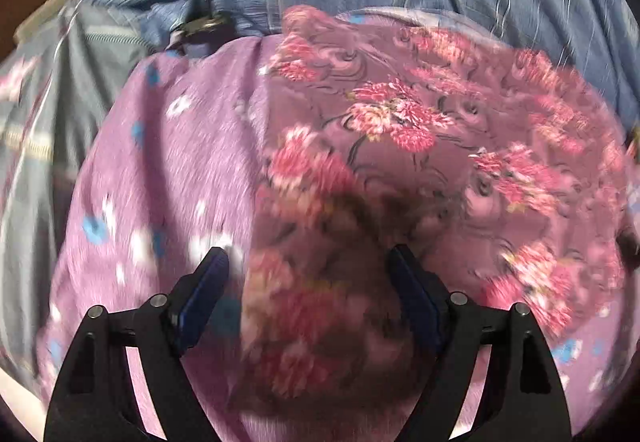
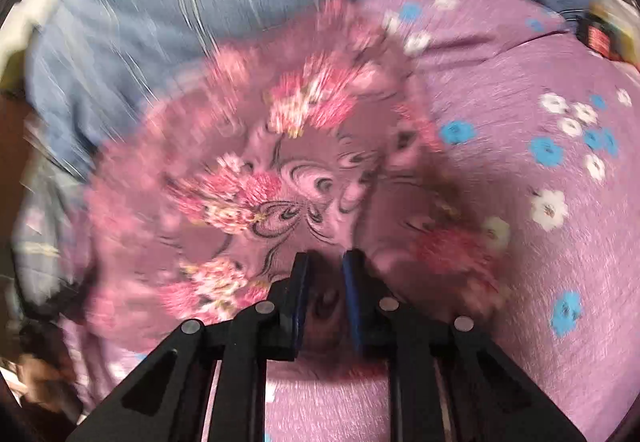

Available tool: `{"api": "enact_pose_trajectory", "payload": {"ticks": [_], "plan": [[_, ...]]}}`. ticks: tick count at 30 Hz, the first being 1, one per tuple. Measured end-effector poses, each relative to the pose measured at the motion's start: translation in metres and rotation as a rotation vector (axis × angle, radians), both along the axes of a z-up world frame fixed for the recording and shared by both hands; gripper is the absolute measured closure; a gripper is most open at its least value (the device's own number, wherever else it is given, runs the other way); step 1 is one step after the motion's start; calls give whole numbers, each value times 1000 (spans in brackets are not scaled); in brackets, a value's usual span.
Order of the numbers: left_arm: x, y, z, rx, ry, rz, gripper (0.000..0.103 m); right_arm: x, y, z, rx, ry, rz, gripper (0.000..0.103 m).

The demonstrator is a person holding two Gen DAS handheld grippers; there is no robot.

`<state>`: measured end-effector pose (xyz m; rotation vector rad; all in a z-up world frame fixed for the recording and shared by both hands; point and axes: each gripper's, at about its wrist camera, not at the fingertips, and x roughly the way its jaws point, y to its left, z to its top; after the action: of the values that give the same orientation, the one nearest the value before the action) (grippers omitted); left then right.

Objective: Fold small clothes

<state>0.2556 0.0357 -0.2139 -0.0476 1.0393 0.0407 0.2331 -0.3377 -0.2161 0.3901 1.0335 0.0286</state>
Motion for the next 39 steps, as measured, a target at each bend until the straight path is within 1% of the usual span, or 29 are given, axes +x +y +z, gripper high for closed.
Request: {"api": "enact_pose_trajectory", "payload": {"ticks": [1, 2, 3, 4, 5, 6, 7, 8, 10, 13, 15, 17, 18, 20, 21, 23, 25, 28, 30, 31, 32, 33, 34, 35, 36, 38, 39], "plan": [[-9, 8, 7, -48, 0, 21, 20, -11, -4, 7, 8, 13, -10, 78], [-18, 15, 13, -86, -18, 32, 21, -22, -8, 14, 40, -7, -16, 75], [-32, 22, 21, -124, -59, 57, 21, -34, -12, 22, 85, -48, -22, 64], [-50, 30, 28, -166, -102, 85, 21, -49, -15, 30, 148, -96, -36, 46], [-64, 33, 31, -211, -120, 95, 20, -59, -20, 33, 191, -117, -51, 40], [-78, 36, 31, -283, -131, 100, 20, -68, -24, 34, 234, -128, -64, 38], [-90, 38, 28, -353, -135, 111, 21, -76, -31, 32, 289, -132, -70, 38], [-101, 41, 24, -444, -146, 121, 21, -78, -31, 29, 328, -131, -76, 38], [-110, 35, 16, -538, -138, 116, 21, -80, -33, 19, 404, -131, -110, 38], [-105, 33, 5, -648, -117, 126, 21, -83, -35, 7, 480, -125, -146, 38], [-96, 29, -1, -655, -103, 139, 21, -78, -37, 0, 509, -124, -158, 38], [-85, 25, -11, -676, -75, 170, 21, -78, -40, -8, 527, -94, -165, 38], [-83, 25, -15, -690, -74, 186, 20, -74, -41, -15, 545, -75, -179, 38], [-74, 26, -14, -714, -108, 217, 19, -66, -45, -31, 613, -44, -220, 38], [-68, 27, -14, -729, -118, 225, 19, -64, -47, -35, 633, -43, -226, 38], [-57, 31, -17, -770, -136, 256, 19, -58, -49, -36, 652, -79, -241, 38], [-53, 36, -20, -814, -158, 293, 19, -48, -51, -39, 670, -97, -268, 42], [-43, 35, -19, -827, -186, 293, 20, -35, -54, -41, 683, -140, -300, 44], [-39, 32, -16, -815, -212, 284, 28, -26, -55, -41, 686, -163, -317, 48], [-38, 31, -15, -799, -215, 275, 32, -19, -55, -42, 684, -177, -333, 53], [-36, 29, -14, -774, -212, 263, 42, -15, -55, -42, 676, -180, -341, 56], [-33, 28, -14, -756, -206, 256, 55, -9, -55, -43, 664, -180, -349, 67], [-30, 29, -15, -747, -202, 251, 62, -5, -56, -44, 648, -173, -356, 83], [-28, 30, -16, -742, -197, 249, 77, -3, -56, -47, 633, -157, -361, 89], [-26, 32, -18, -729, -188, 246, 89, -1, -57, -50, 624, -141, -365, 92], [-25, 36, -21, -725, -181, 236, 92, -2, -58, -49, 623, -146, -364, 93], [-26, 38, -20, -736, -186, 226, 93, -3, -56, -42, 586, -159, -350, 94]]}}
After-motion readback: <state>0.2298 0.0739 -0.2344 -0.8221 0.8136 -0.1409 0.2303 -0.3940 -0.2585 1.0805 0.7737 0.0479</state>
